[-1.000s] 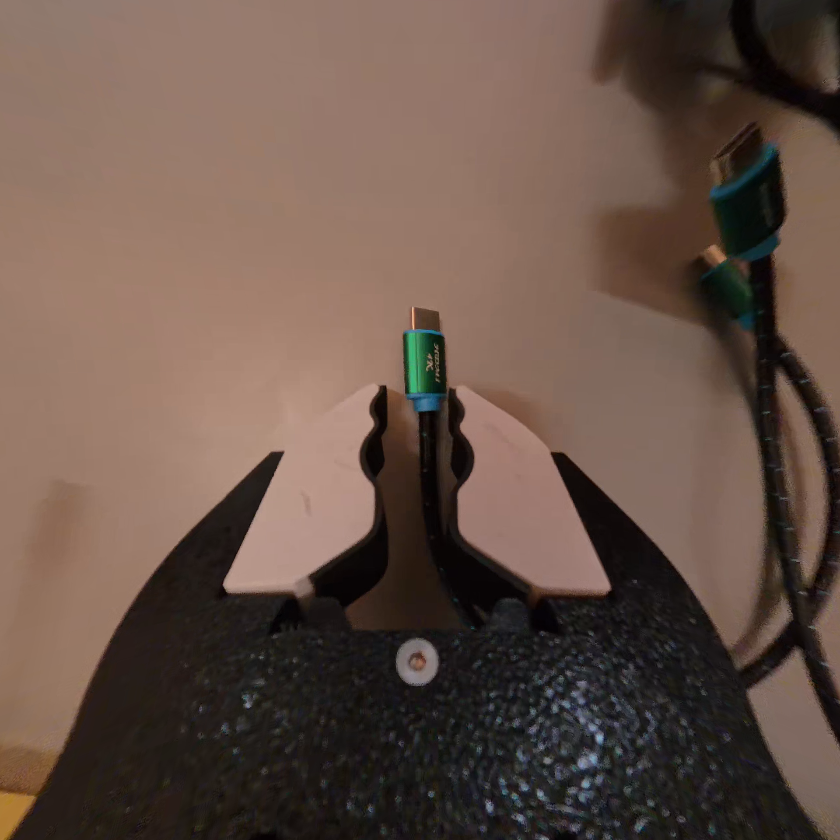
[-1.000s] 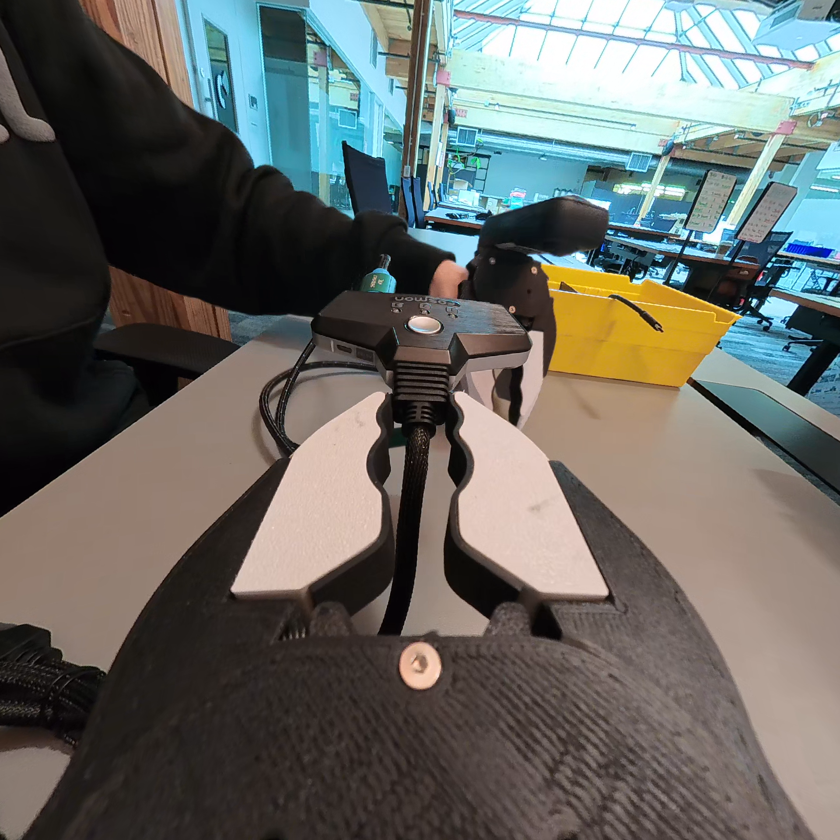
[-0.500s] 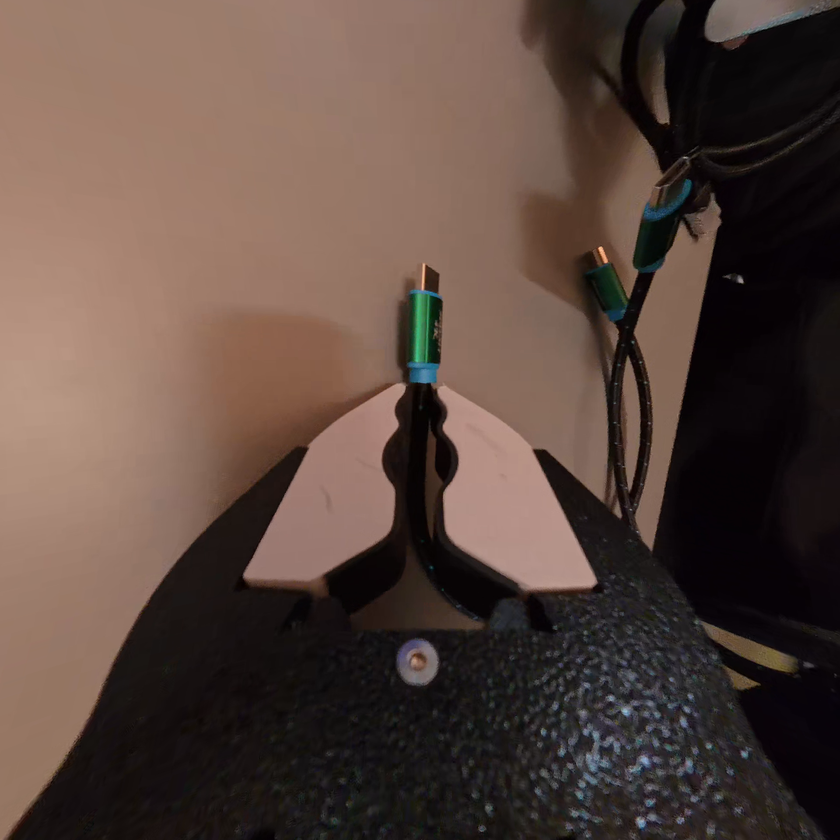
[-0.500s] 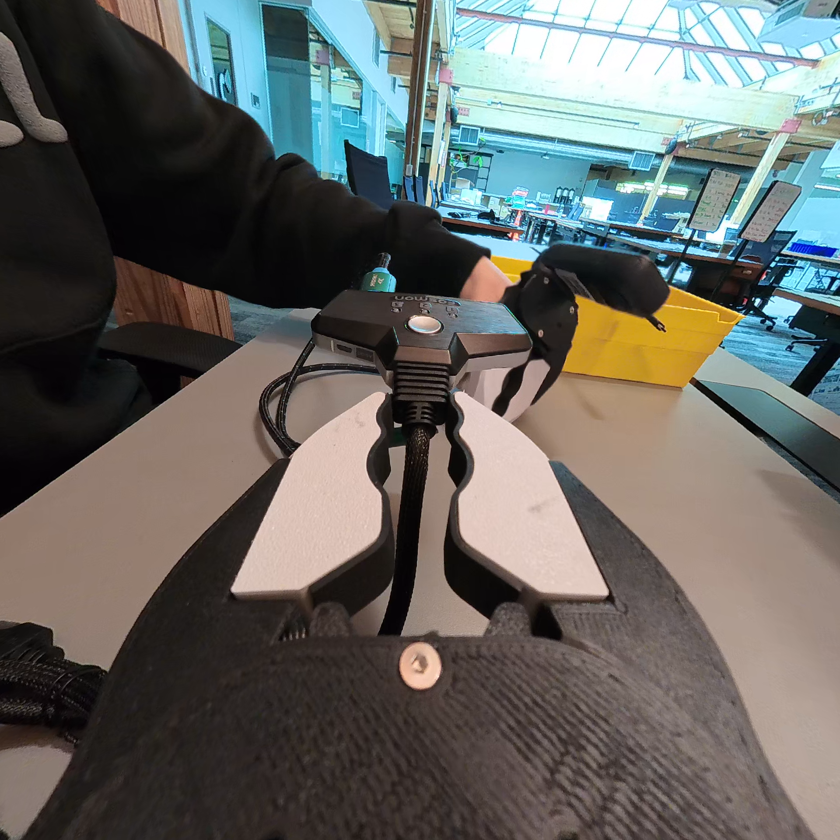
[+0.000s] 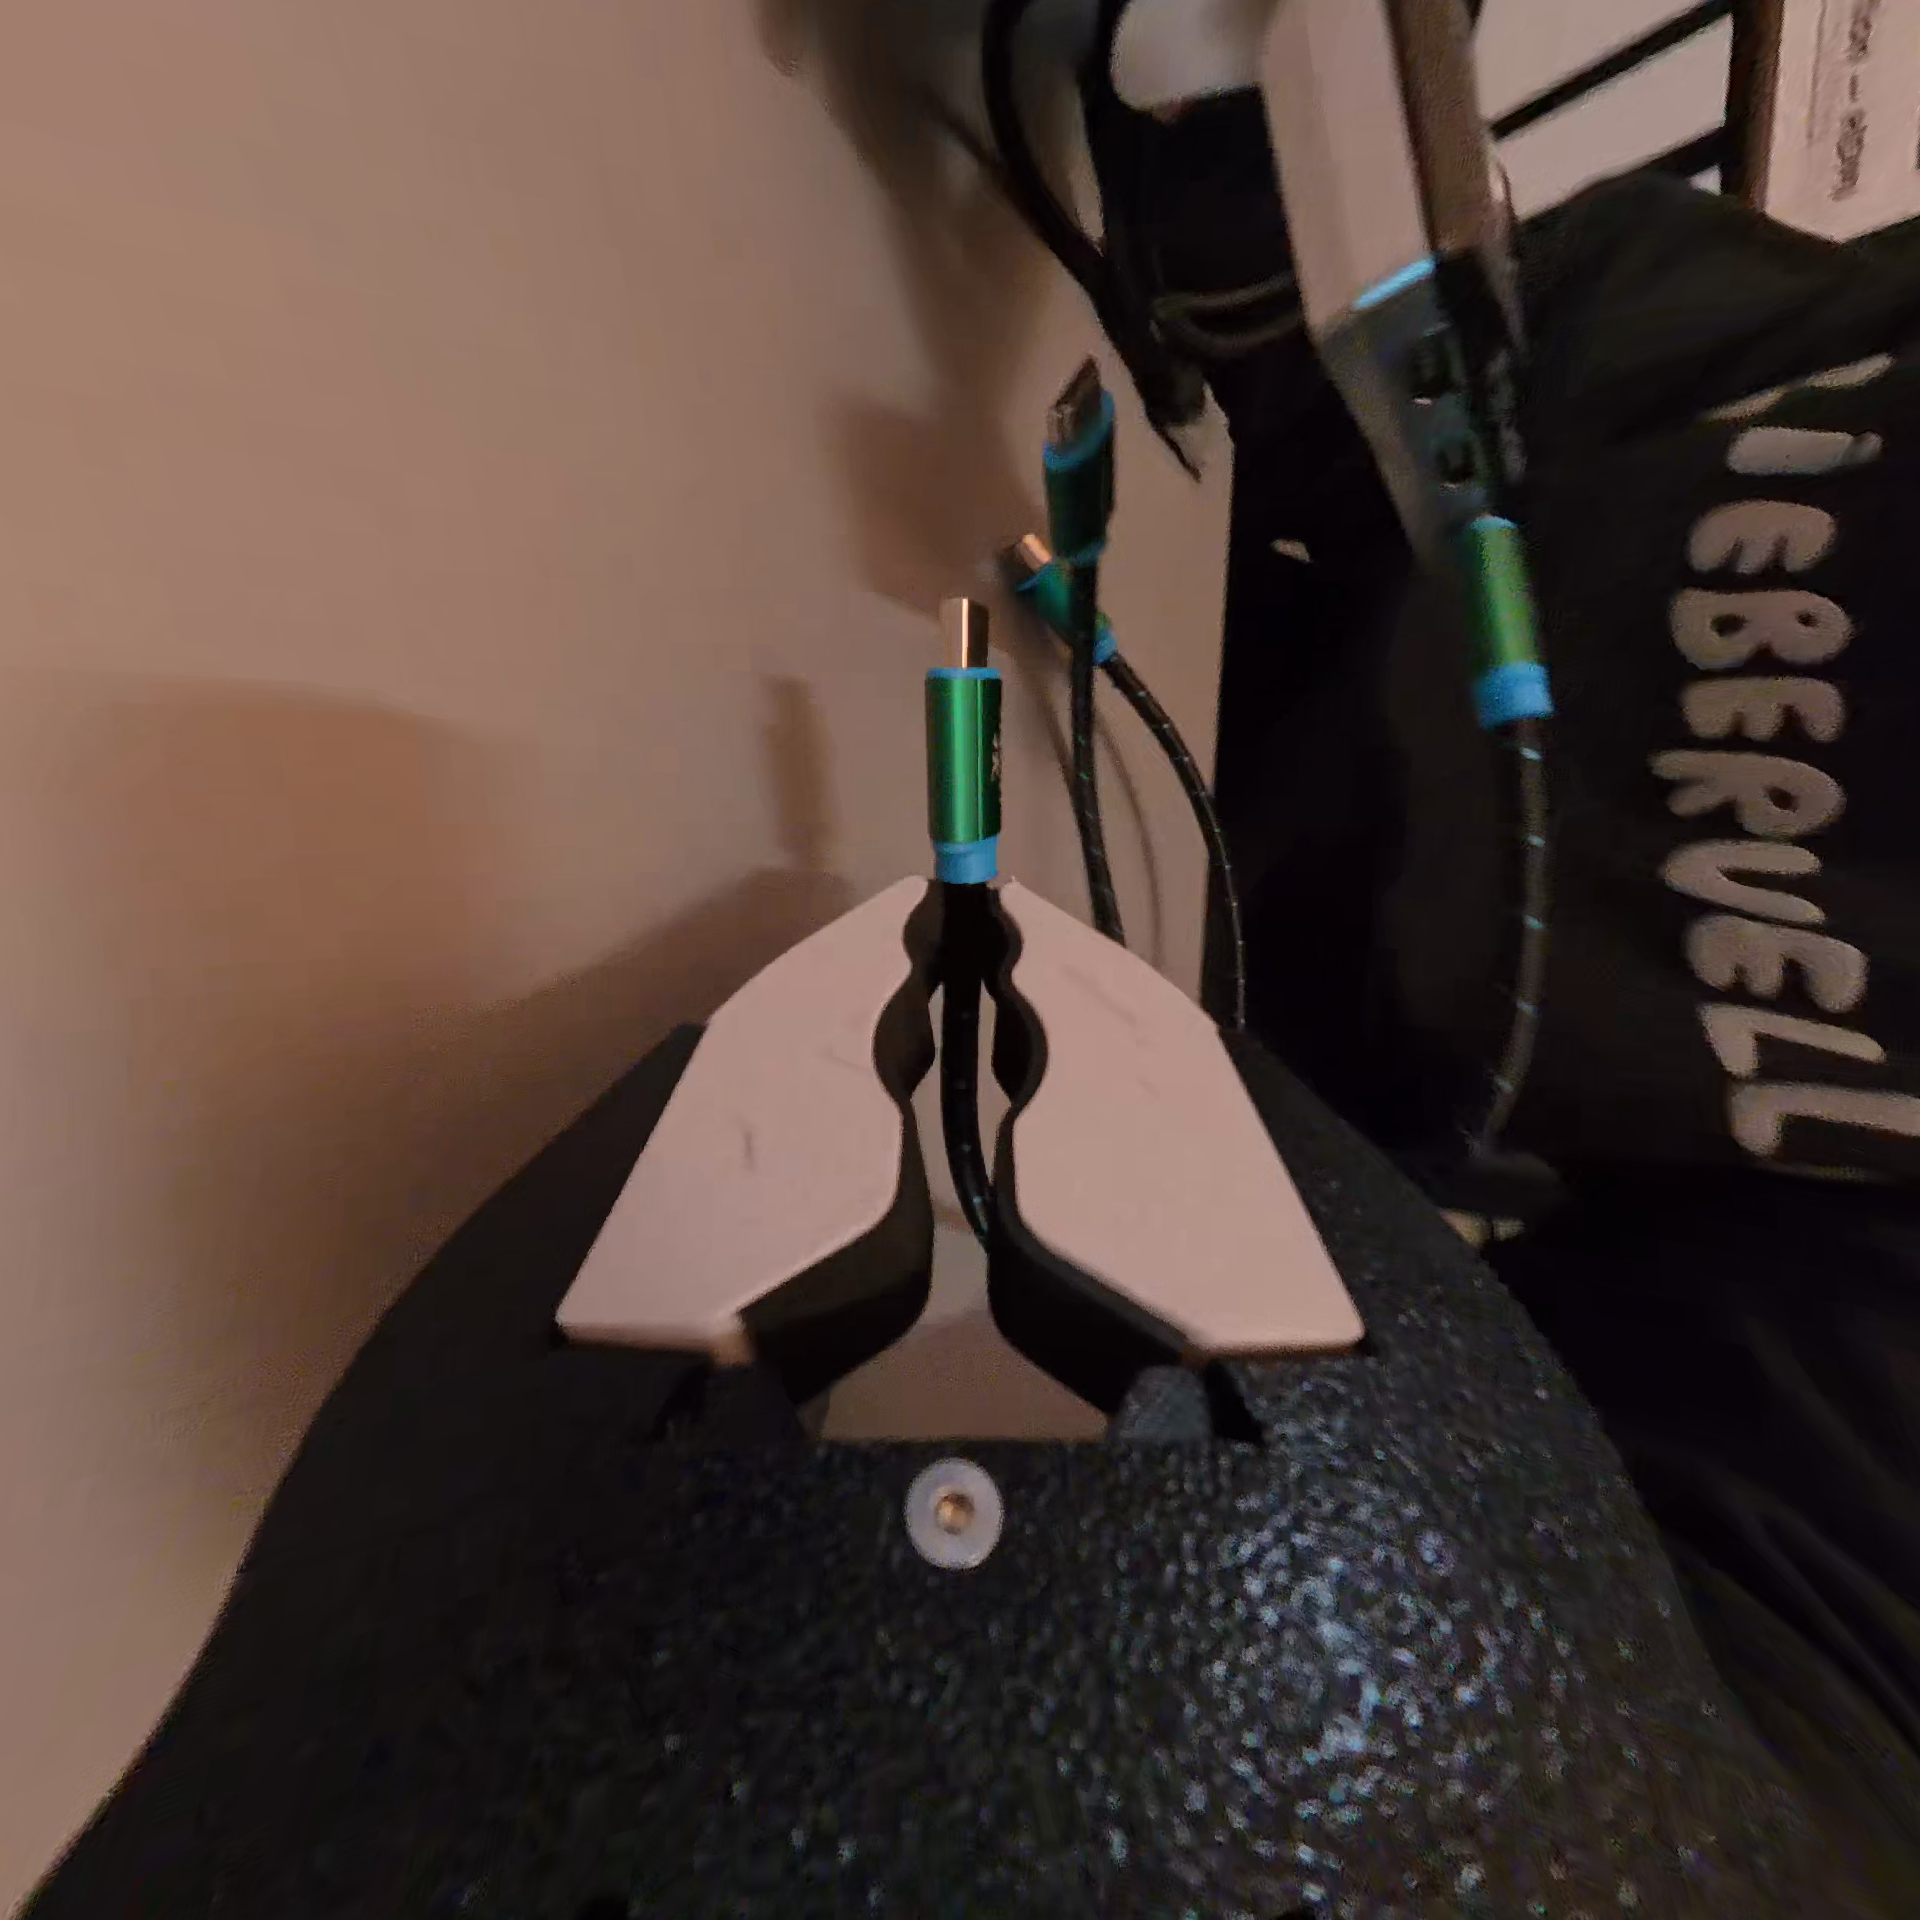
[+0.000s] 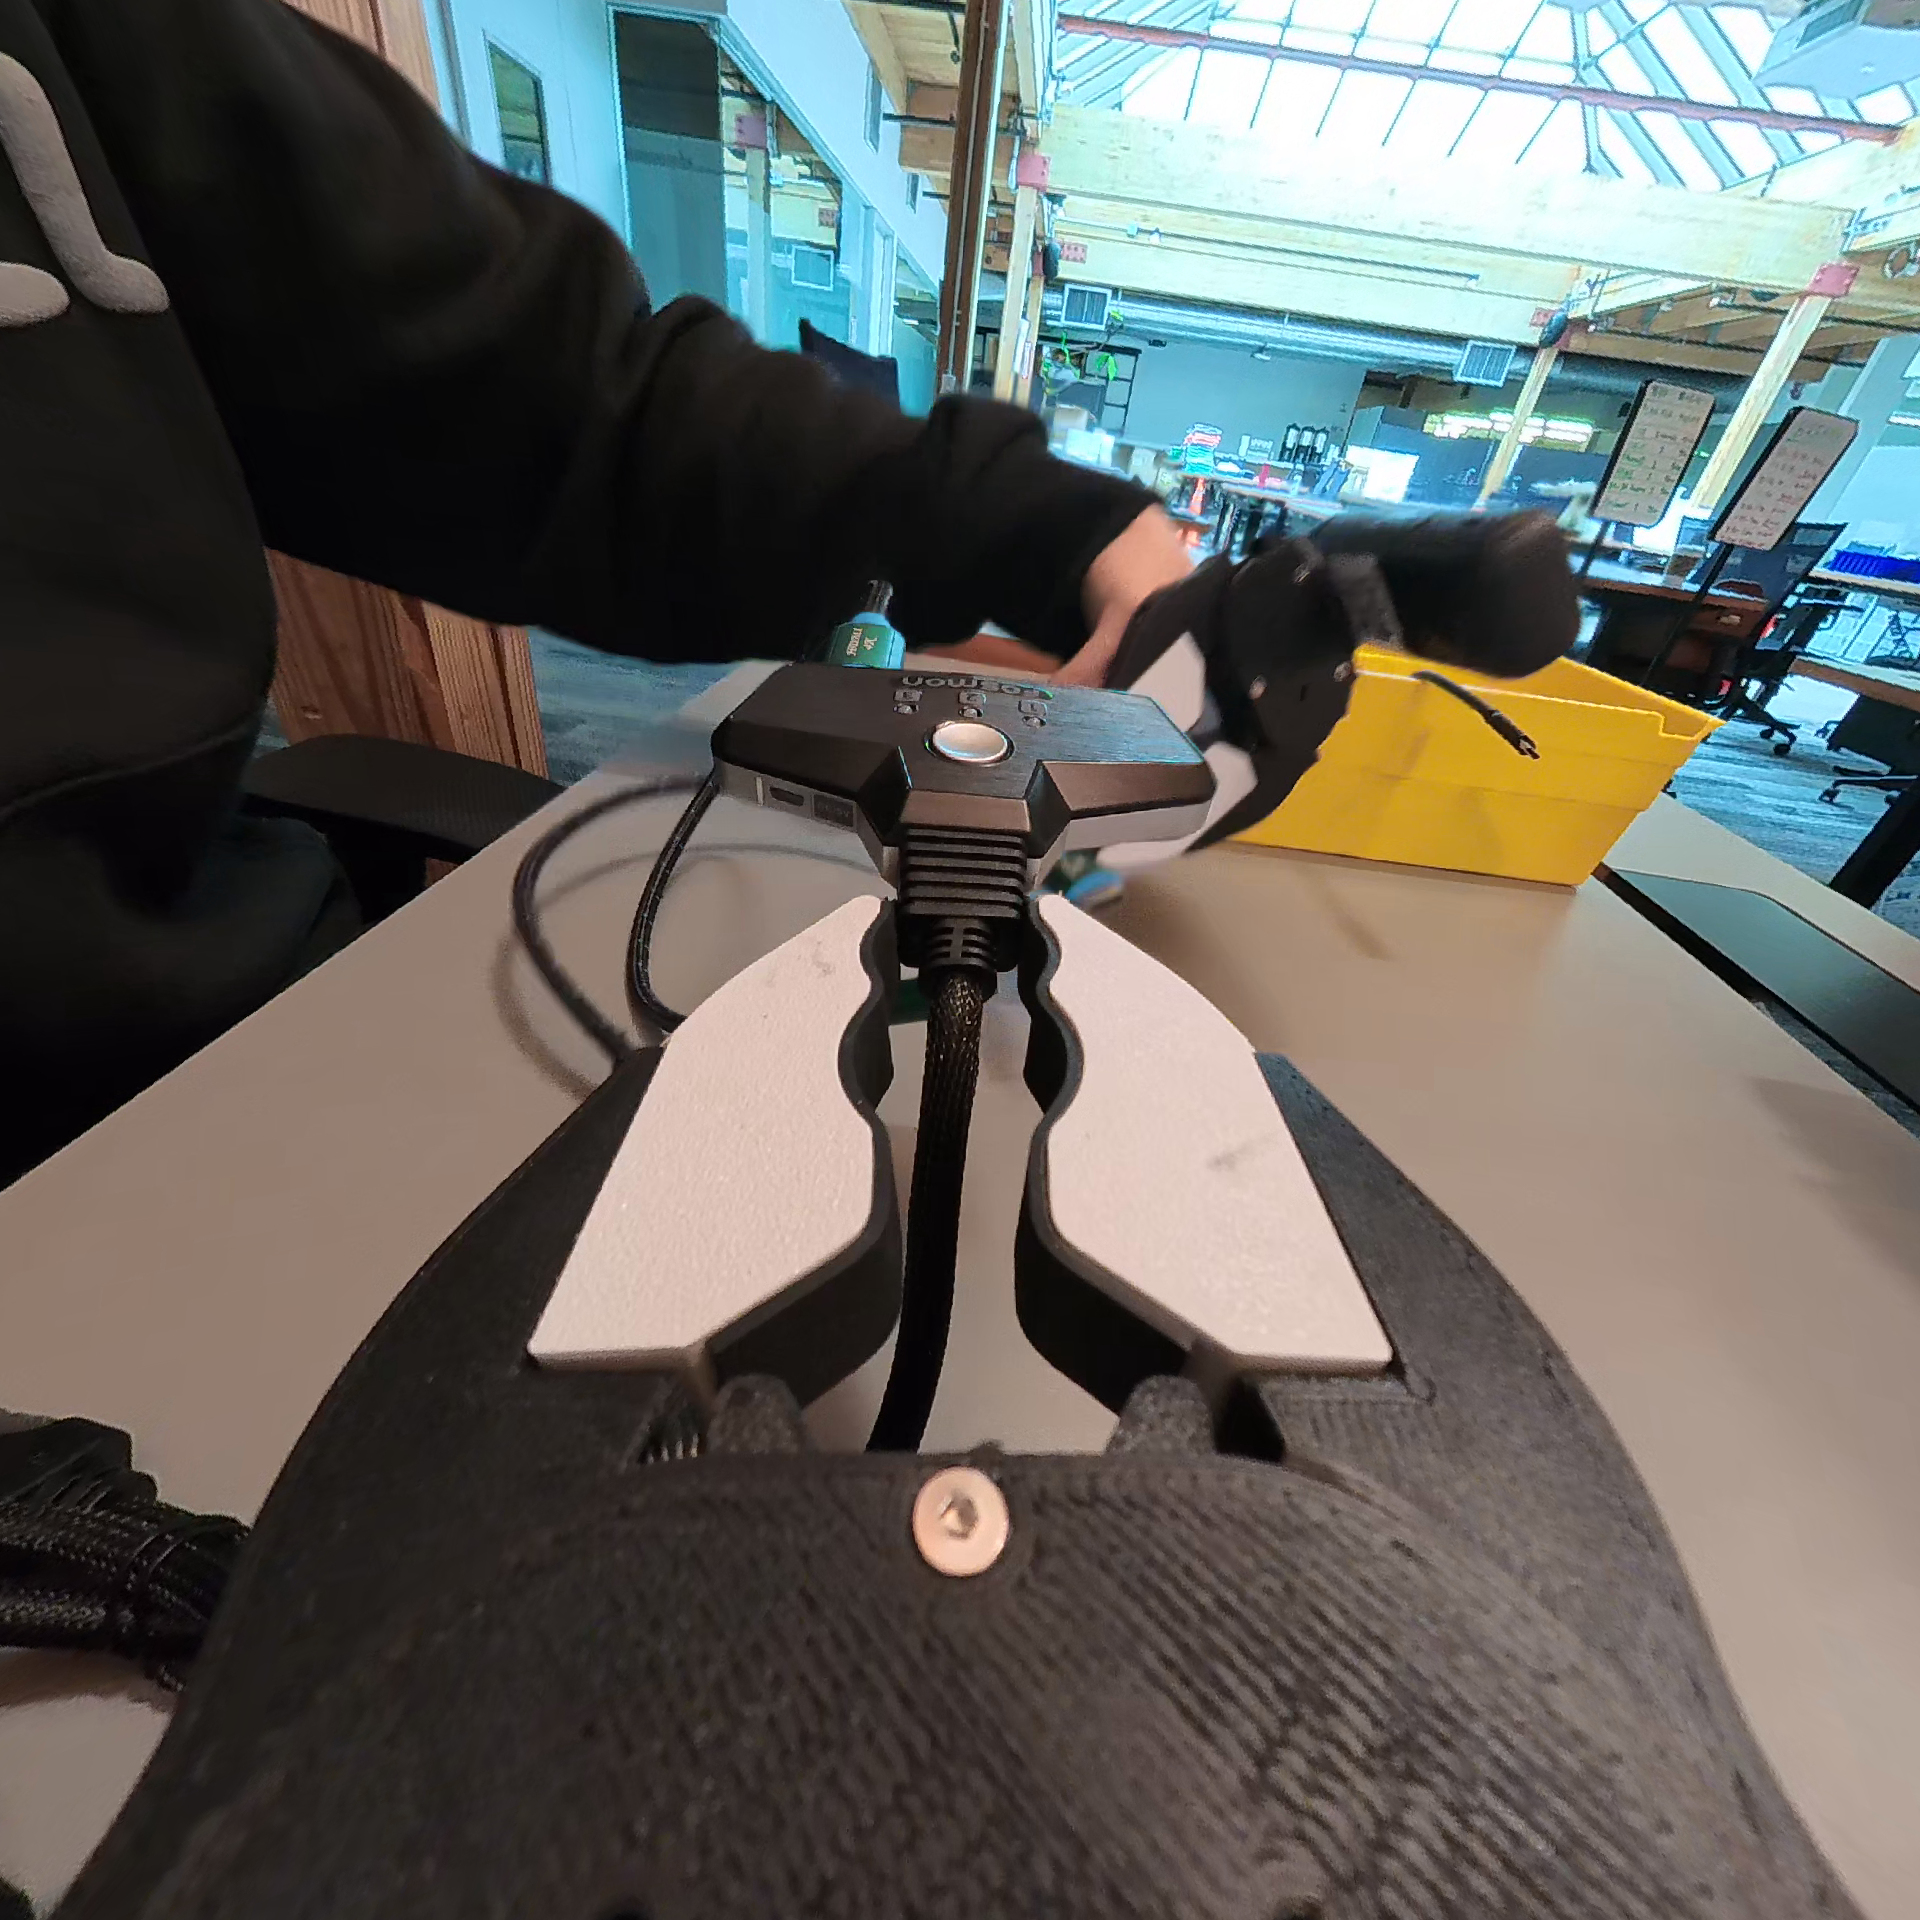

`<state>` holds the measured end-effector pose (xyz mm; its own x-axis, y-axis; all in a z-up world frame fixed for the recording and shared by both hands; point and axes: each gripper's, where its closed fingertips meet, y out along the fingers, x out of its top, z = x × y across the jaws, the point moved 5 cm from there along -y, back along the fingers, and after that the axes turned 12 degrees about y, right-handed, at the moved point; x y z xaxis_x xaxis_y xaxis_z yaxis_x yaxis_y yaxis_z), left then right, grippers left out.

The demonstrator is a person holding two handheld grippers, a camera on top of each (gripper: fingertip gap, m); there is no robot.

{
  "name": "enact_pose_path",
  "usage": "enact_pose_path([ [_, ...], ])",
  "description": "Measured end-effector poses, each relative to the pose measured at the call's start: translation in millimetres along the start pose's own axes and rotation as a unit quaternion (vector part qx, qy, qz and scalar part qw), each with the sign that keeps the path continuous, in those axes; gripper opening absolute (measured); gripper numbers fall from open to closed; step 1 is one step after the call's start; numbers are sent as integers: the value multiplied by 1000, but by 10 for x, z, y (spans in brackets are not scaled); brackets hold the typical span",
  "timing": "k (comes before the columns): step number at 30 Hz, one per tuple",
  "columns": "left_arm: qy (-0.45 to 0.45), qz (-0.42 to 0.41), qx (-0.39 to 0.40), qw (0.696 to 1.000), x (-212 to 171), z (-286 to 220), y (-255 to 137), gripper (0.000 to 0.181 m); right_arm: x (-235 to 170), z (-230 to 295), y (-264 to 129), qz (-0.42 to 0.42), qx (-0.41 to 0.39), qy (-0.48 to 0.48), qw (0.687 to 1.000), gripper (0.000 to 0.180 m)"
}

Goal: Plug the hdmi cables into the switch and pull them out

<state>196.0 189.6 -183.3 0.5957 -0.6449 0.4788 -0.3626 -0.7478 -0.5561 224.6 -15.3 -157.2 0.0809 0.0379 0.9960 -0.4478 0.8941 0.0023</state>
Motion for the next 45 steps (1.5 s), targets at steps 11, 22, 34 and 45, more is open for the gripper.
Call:
enact_pose_path([
  [11,-3,122,-125,985,334,-404,-276,6,-8,15,30,4,6,-4,1000,22],
  [22,-70,116,-182,974,451,-343,-246,6,-29,0,53,16,-6,-18,1000,22],
  [34,-110,162,-186,963,411,-324,-187,6,-45,22,100,35,-11,-34,999,22],
  [45,-126,185,-202,953,384,-371,-200,6,-15,55,147,70,-34,-76,994,22],
])
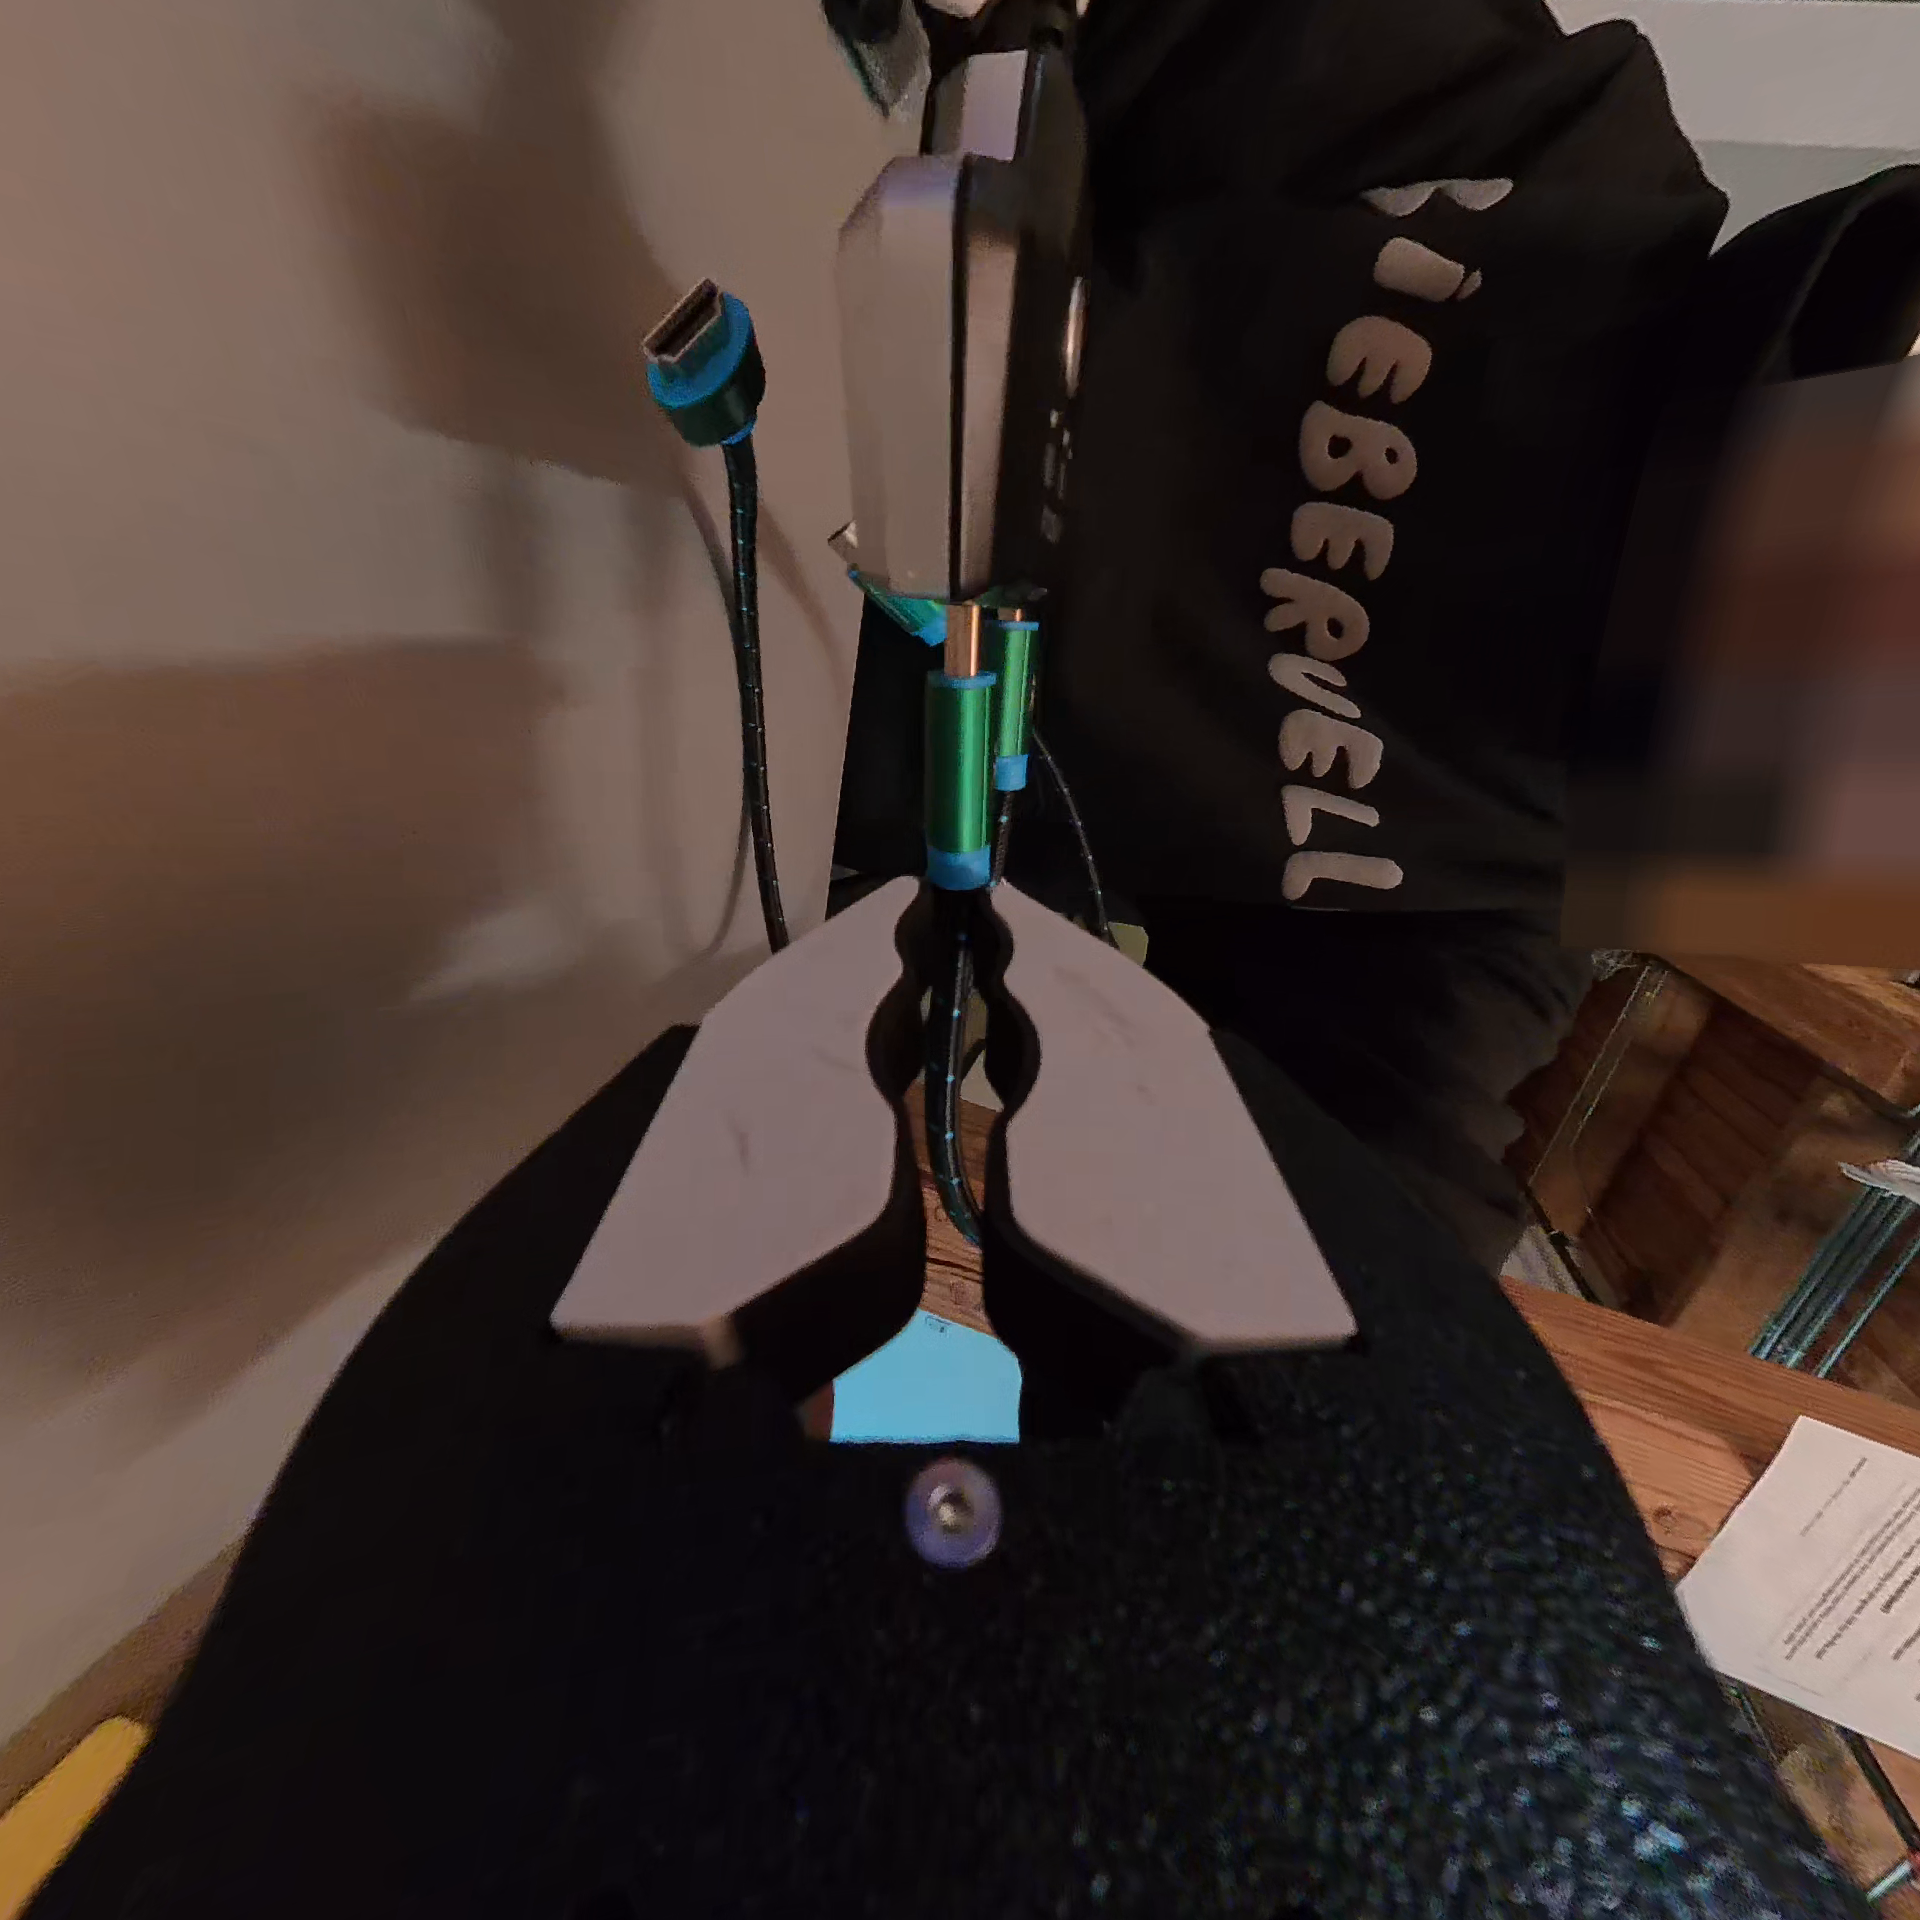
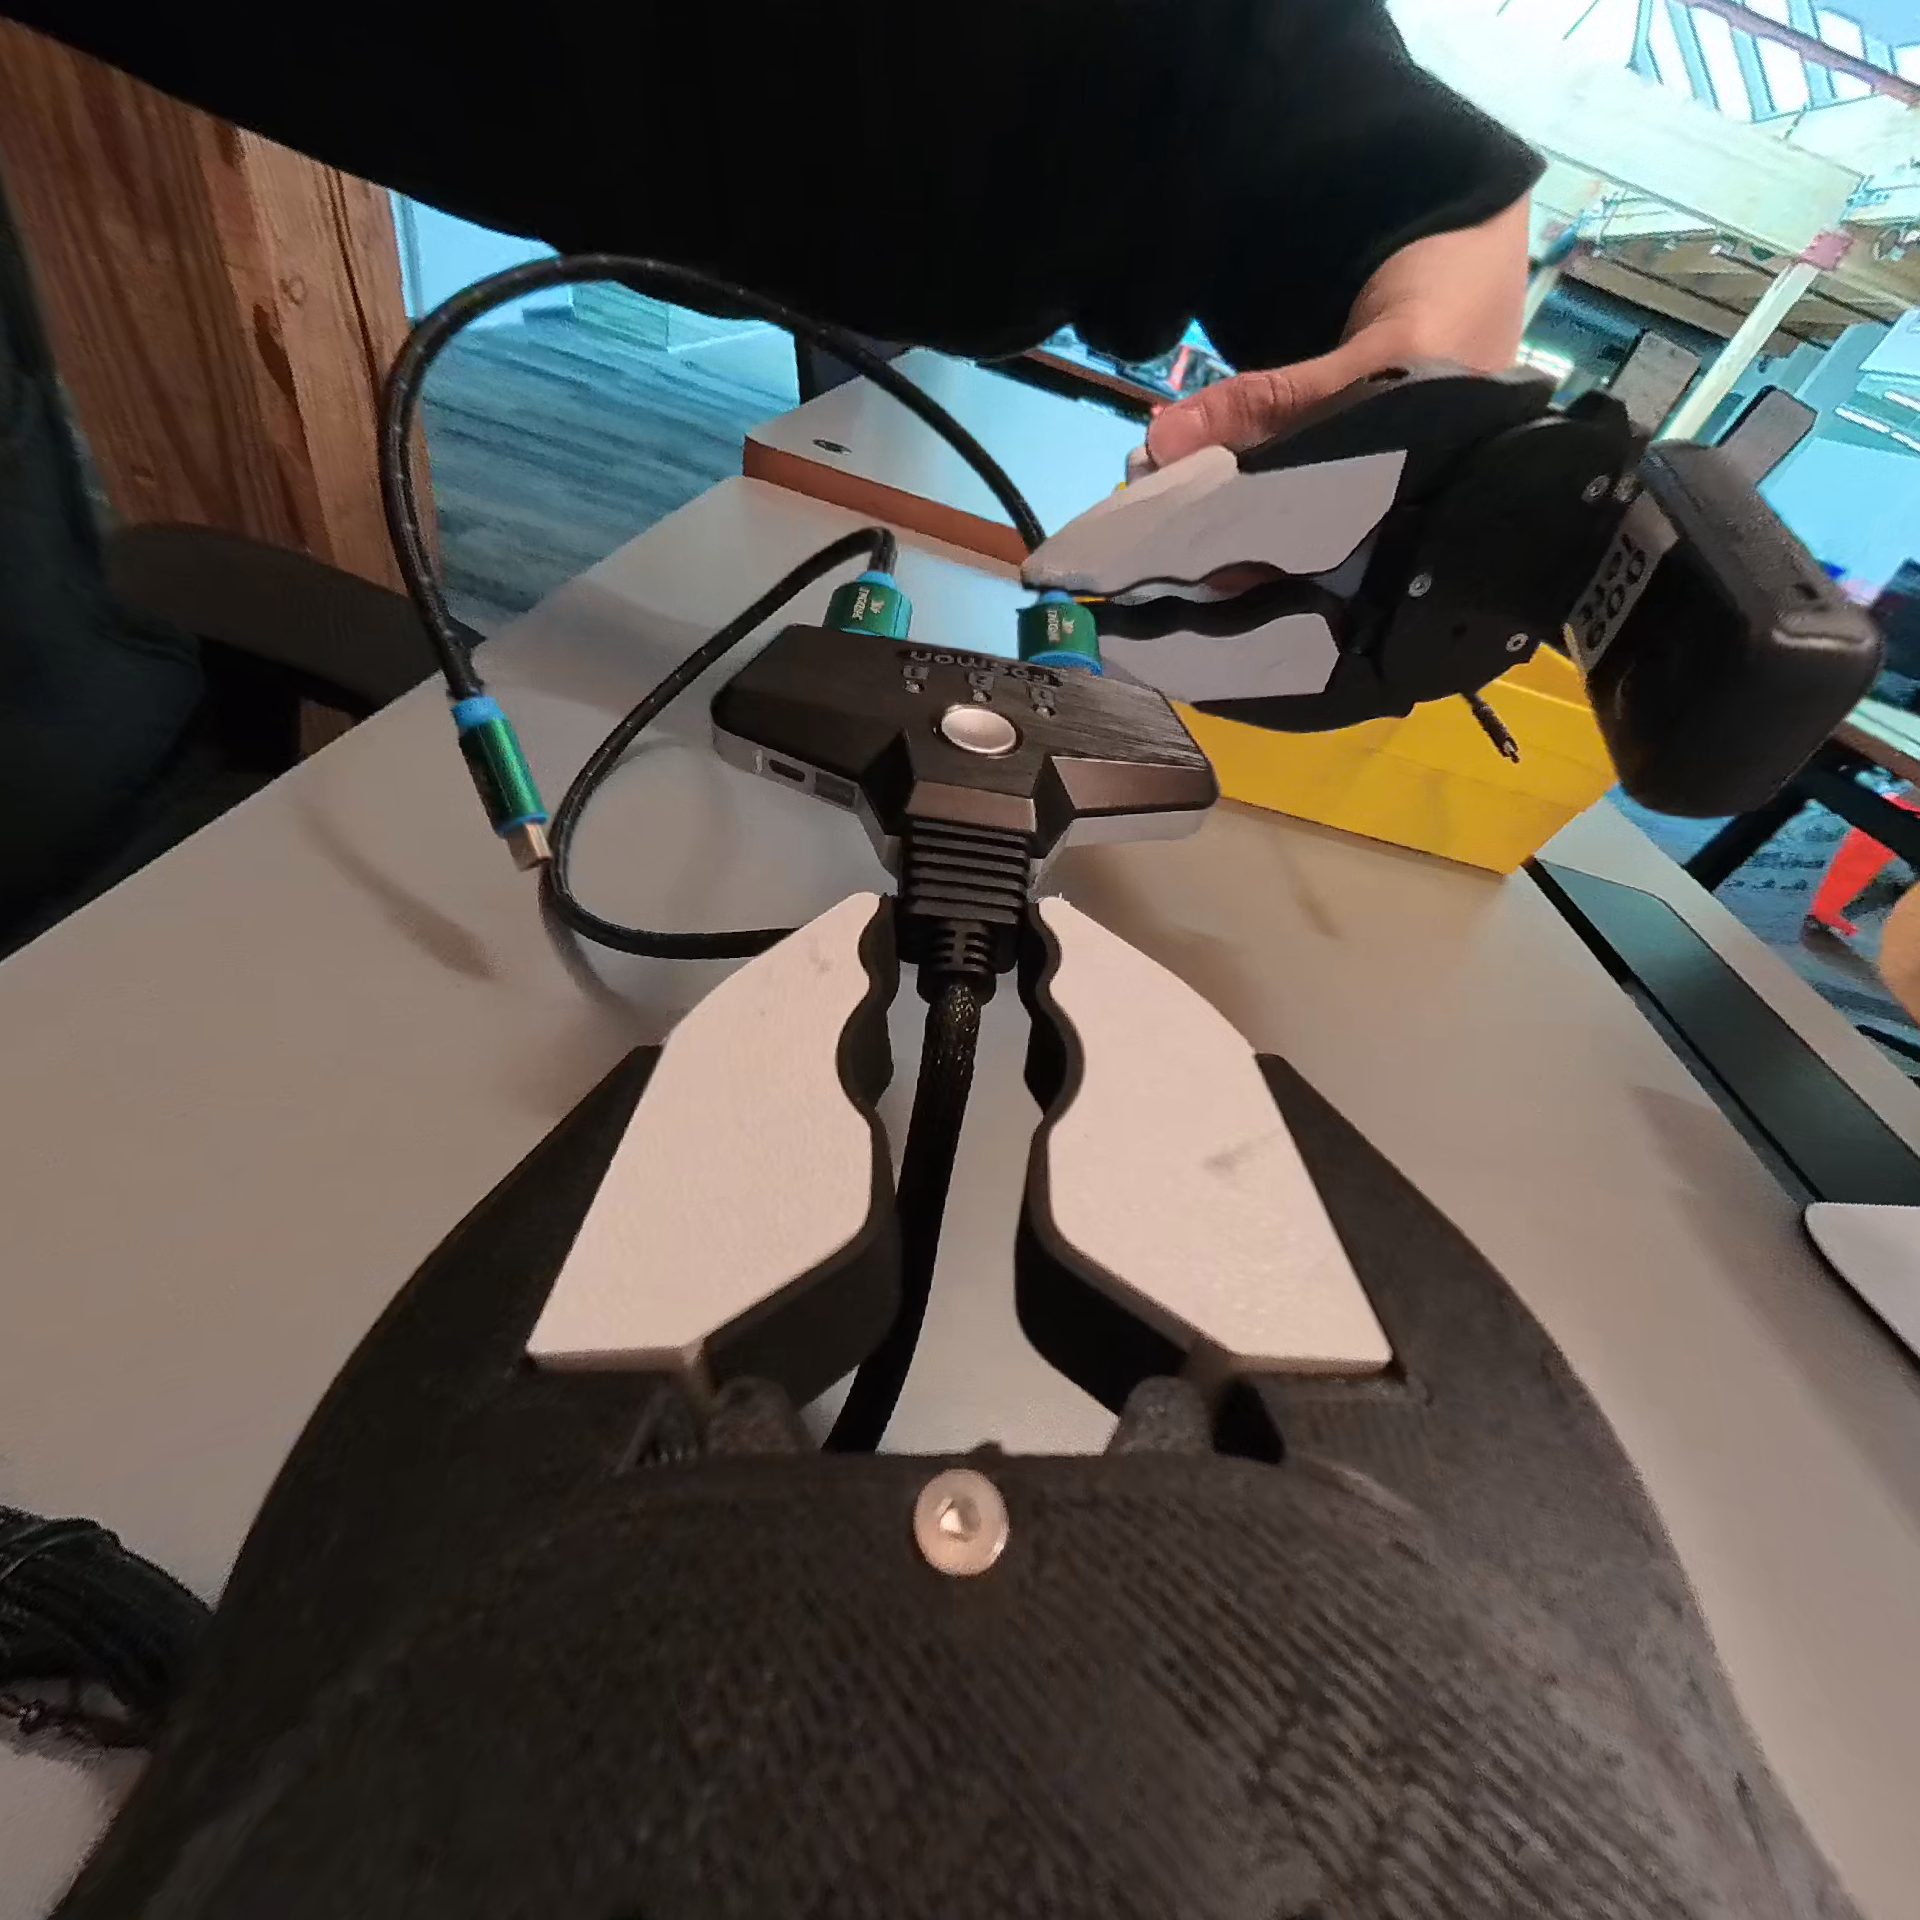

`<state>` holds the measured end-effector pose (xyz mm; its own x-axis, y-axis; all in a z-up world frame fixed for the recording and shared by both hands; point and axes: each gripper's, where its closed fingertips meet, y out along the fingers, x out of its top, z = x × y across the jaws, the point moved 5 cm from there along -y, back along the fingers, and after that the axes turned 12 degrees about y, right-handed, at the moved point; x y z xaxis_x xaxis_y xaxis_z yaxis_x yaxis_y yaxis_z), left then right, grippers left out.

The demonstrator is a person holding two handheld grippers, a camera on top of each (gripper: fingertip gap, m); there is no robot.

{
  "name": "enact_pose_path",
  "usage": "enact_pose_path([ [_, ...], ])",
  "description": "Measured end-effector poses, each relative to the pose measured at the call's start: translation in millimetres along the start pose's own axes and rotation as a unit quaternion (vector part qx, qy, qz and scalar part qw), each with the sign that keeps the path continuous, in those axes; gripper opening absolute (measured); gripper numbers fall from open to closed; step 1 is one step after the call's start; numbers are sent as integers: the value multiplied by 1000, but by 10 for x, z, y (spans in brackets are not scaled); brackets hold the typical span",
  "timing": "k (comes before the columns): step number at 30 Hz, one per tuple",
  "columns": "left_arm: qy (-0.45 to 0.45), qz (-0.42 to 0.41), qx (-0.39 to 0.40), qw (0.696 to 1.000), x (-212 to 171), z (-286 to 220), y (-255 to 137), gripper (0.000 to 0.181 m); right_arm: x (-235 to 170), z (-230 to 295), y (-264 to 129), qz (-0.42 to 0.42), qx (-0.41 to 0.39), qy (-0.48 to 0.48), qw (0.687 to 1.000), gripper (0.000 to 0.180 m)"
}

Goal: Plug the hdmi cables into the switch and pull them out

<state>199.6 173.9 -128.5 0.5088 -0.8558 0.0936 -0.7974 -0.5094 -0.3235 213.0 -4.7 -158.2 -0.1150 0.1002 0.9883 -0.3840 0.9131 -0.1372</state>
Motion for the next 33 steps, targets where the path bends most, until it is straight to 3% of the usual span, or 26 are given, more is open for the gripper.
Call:
enact_pose_path([
  [11,-2,-9,-10,1000,-19,-56,-81,6,66,33,18,19,-11,1,1000,22],
  [26,28,-102,-53,993,-110,10,-22,6,56,41,46,31,-41,-58,997,23],
  [33,12,-107,-18,994,-130,87,-41,6,59,9,78,50,-66,-65,994,23],
])
